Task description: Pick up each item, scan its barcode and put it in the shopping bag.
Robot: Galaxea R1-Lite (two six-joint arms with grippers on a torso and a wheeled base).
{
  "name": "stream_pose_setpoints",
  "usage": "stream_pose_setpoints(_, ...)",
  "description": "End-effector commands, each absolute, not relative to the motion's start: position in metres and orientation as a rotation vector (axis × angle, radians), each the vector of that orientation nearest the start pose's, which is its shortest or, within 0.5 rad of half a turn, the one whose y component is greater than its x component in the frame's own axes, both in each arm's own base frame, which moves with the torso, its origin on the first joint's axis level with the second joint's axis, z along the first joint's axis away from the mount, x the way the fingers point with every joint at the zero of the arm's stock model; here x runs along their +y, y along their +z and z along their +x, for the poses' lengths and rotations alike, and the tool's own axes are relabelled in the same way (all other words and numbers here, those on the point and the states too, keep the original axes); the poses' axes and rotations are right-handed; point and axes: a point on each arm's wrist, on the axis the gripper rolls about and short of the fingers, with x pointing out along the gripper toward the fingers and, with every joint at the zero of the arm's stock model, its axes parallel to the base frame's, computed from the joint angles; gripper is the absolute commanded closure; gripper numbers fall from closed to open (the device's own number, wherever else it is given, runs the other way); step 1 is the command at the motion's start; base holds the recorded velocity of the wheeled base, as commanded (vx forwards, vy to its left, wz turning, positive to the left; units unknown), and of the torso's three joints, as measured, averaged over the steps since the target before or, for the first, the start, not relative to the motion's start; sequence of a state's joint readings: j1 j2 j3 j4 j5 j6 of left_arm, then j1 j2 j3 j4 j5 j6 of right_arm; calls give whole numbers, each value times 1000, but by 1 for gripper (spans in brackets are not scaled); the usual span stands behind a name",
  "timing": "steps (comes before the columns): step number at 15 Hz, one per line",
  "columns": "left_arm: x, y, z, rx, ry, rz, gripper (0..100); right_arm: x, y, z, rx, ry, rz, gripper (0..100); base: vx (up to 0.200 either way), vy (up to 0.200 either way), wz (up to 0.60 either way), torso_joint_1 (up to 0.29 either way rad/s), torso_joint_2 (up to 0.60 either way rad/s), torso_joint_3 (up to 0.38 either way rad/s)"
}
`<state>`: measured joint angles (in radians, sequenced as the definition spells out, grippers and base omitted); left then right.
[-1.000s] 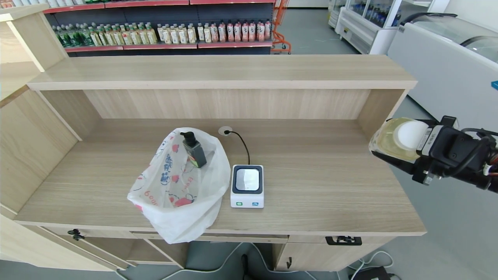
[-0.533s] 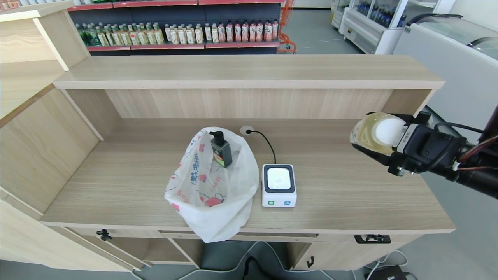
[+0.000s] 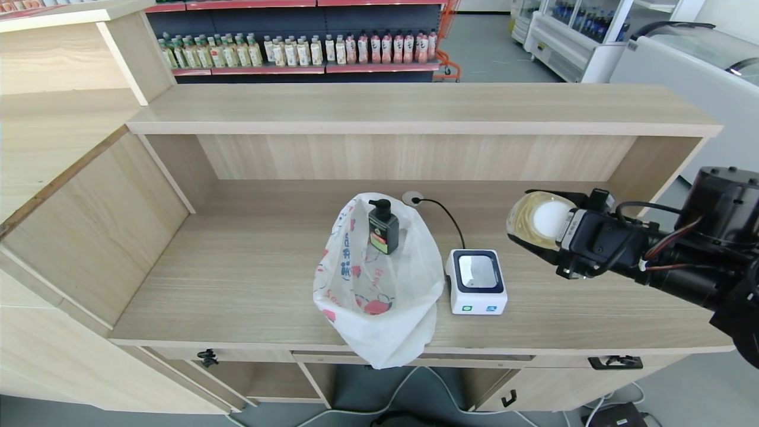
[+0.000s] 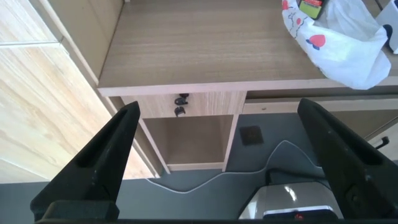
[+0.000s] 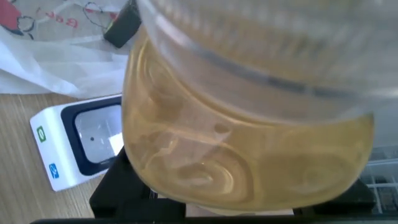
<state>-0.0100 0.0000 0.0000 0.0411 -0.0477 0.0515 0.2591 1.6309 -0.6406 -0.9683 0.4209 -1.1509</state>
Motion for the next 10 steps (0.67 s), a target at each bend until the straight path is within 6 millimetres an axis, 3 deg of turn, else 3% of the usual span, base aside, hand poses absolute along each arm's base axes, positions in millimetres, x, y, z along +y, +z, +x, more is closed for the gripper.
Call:
stream_pose_setpoints(1, -1, 71, -23, 38, -58, 50, 0, 82, 178, 274, -340, 634, -1102, 100, 0, 0, 0, 0, 0, 0)
stream_pose_setpoints(10, -1, 71, -23, 42, -58, 41, 0, 83, 141, 287, -349, 590, -1091, 100, 0, 0, 0, 0, 0, 0)
